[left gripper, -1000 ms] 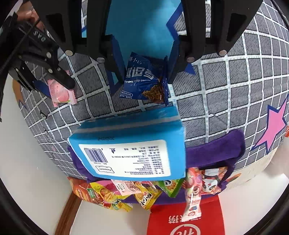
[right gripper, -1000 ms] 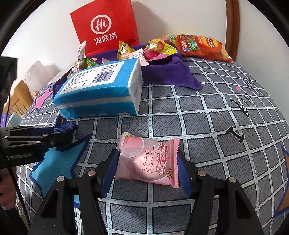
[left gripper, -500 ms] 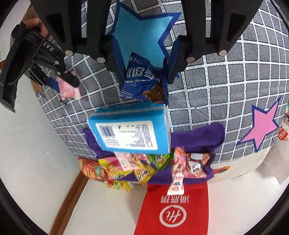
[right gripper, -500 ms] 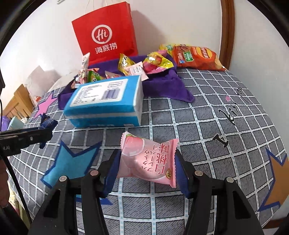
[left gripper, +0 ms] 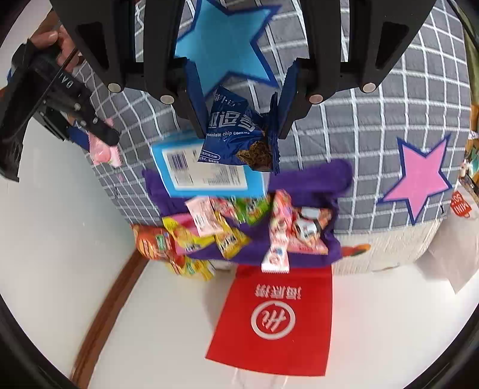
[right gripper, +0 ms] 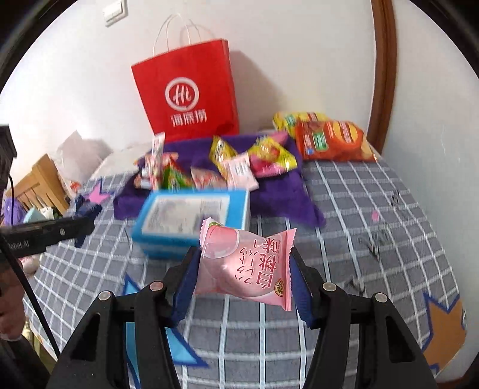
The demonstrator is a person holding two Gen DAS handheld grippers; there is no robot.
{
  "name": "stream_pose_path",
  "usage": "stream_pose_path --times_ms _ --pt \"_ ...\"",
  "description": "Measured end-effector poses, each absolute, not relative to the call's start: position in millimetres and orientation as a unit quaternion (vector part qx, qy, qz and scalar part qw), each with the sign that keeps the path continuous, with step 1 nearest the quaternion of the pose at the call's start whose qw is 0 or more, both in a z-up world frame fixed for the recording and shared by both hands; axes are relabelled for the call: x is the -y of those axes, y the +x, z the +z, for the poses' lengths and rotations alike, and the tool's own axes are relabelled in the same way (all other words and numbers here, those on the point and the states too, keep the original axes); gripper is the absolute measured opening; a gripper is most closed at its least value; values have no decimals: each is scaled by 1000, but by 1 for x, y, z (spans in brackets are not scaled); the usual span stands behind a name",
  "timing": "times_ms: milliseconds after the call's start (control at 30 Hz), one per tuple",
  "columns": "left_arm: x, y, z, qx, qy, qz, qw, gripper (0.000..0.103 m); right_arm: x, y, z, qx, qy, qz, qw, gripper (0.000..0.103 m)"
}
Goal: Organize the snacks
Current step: 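Carry the blue chip pack and pink peach candy over the purple towel, then release the pink peach candy onto the towel from the right tool while the left holds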
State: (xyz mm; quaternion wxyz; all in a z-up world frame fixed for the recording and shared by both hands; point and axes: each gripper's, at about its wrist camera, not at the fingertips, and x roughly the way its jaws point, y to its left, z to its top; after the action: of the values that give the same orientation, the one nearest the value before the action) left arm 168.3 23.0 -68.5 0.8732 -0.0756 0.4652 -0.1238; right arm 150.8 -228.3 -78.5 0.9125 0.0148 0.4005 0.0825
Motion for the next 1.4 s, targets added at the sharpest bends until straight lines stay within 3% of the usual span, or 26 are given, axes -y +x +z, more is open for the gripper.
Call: stream_pose_path --times_ms 600,867,1400 --pt "-39 287 -33 -438 -108 -97 887 43 186 294 -4 -353 17 110 929 57" --pt "-34 325 -50 -443 -115 -97 884 43 181 338 -25 -366 19 115 923 57" --pt "-38 353 -99 -502 -143 -111 846 43 183 381 -92 -477 8 128 870 57"
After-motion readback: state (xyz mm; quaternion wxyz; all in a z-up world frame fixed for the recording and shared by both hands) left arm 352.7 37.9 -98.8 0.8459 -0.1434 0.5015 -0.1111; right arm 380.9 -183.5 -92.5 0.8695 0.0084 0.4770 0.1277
